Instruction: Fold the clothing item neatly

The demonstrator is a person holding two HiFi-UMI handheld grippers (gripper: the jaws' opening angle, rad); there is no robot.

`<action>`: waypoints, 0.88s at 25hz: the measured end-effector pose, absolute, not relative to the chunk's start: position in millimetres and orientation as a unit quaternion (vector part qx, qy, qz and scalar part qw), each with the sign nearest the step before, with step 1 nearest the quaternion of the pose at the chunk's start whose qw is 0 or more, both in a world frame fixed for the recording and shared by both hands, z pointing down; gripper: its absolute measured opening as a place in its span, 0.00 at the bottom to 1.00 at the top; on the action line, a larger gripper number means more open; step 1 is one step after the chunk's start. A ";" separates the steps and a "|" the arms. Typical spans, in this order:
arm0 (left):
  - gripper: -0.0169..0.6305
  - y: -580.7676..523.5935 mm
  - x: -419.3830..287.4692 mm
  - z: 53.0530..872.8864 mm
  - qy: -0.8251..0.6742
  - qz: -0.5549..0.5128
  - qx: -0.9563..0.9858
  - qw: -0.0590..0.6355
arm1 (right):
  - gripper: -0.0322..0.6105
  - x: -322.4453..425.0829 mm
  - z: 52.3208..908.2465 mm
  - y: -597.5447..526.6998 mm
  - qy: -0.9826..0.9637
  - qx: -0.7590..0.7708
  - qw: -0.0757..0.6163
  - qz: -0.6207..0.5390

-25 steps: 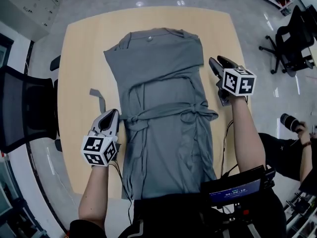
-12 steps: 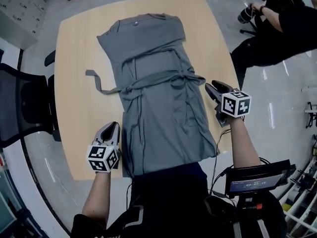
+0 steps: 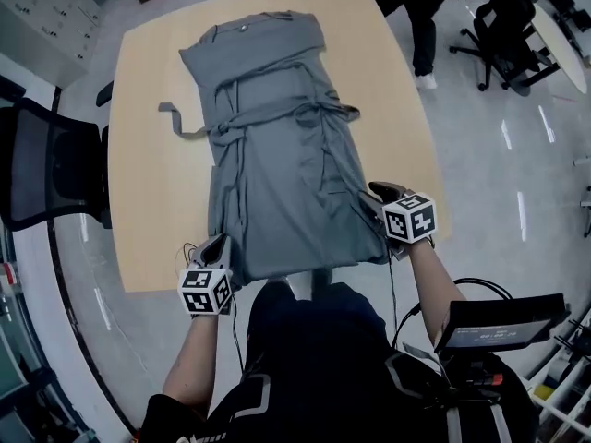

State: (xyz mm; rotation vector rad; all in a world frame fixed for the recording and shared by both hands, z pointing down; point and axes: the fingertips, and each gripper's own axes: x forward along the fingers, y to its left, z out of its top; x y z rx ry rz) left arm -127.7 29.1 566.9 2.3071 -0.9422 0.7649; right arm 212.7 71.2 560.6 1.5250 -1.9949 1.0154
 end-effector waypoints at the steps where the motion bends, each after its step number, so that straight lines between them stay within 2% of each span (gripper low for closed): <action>1: 0.03 36.2 -129.3 567.6 -0.356 0.286 0.849 0.265 | 0.27 212.4 559.7 78.7 -0.723 0.545 0.212 0.367; 10: 0.03 86.4 -156.1 576.0 -0.403 0.297 0.821 0.275 | 0.27 197.8 567.9 138.0 -0.731 0.521 0.199 0.393; 17: 0.03 109.7 -151.5 603.3 -0.368 0.312 0.834 0.268 | 0.26 176.0 588.8 172.1 -0.714 0.536 0.217 0.395; 18: 0.03 111.1 -149.3 606.9 -0.363 0.313 0.836 0.266 | 0.21 173.6 591.6 176.7 -0.708 0.542 0.221 0.396; 19: 0.03 111.4 -148.0 609.5 -0.361 0.312 0.838 0.265 | 0.13 171.4 593.9 181.3 -0.700 0.549 0.221 0.399; 22: 0.03 108.1 -146.4 612.0 -0.360 0.301 0.845 0.258 | 0.08 167.7 599.9 195.3 -0.674 0.574 0.205 0.417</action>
